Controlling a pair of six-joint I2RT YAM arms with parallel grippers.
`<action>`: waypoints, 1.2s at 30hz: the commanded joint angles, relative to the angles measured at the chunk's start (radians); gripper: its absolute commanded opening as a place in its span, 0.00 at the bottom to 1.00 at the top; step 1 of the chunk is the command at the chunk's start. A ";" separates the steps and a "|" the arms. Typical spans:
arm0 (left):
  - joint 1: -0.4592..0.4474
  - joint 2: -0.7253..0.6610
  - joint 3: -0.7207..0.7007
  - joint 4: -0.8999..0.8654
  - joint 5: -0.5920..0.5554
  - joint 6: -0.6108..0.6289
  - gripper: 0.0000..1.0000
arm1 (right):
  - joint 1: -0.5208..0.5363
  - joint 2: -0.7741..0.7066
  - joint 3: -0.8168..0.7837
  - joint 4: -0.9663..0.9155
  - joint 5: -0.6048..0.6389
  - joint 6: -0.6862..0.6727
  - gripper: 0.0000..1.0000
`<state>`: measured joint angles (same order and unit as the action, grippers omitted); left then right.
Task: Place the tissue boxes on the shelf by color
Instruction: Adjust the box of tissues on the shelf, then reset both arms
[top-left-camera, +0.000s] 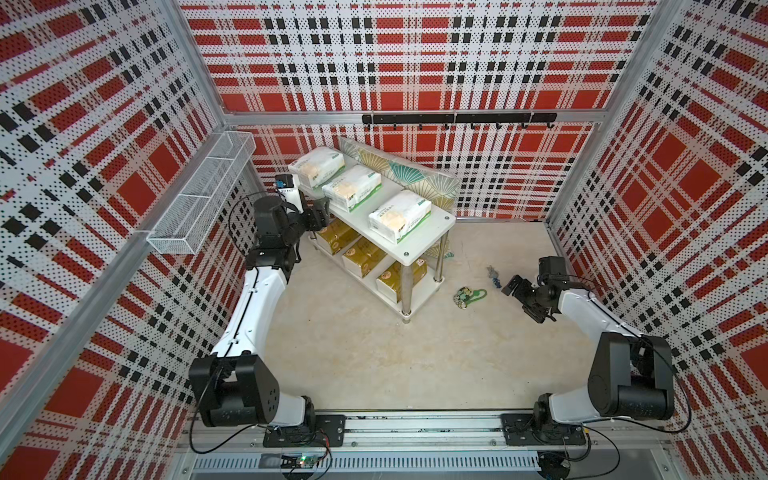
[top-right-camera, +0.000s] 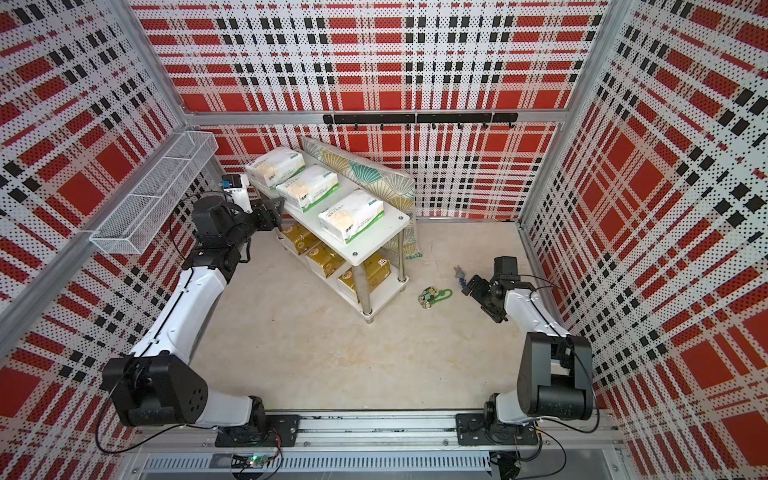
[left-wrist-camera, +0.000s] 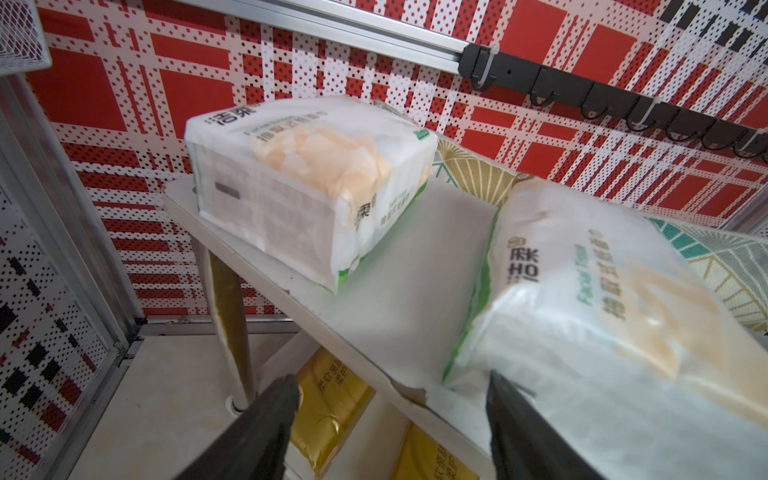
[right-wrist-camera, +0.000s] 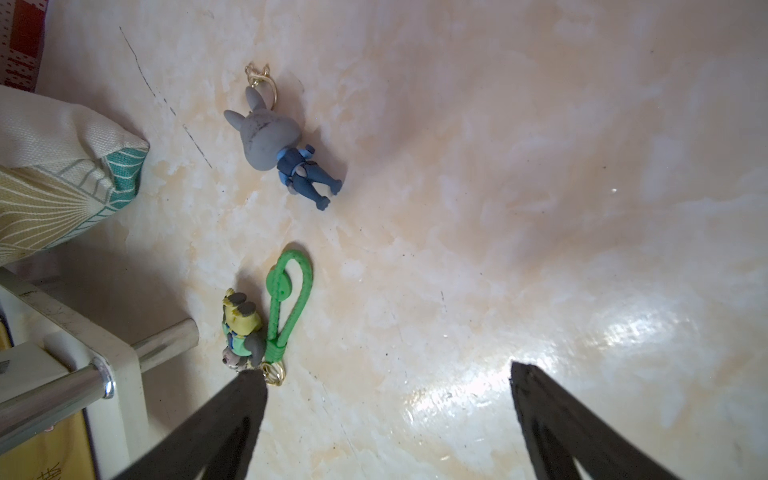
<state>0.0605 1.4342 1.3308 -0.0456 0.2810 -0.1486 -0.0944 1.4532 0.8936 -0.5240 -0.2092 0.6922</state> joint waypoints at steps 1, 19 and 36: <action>0.006 0.007 0.026 0.033 0.009 -0.004 0.75 | 0.008 -0.009 -0.012 0.016 -0.002 -0.003 1.00; 0.006 -0.184 -0.013 -0.197 -0.055 0.011 0.79 | 0.009 -0.006 0.026 0.012 0.037 -0.064 1.00; 0.008 -0.402 -0.674 0.205 -0.551 -0.098 0.90 | 0.033 -0.152 -0.154 0.539 0.401 -0.400 1.00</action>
<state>0.0616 1.0988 0.7204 -0.0727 -0.1623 -0.2092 -0.0673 1.3361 0.8143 -0.1913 0.0975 0.3943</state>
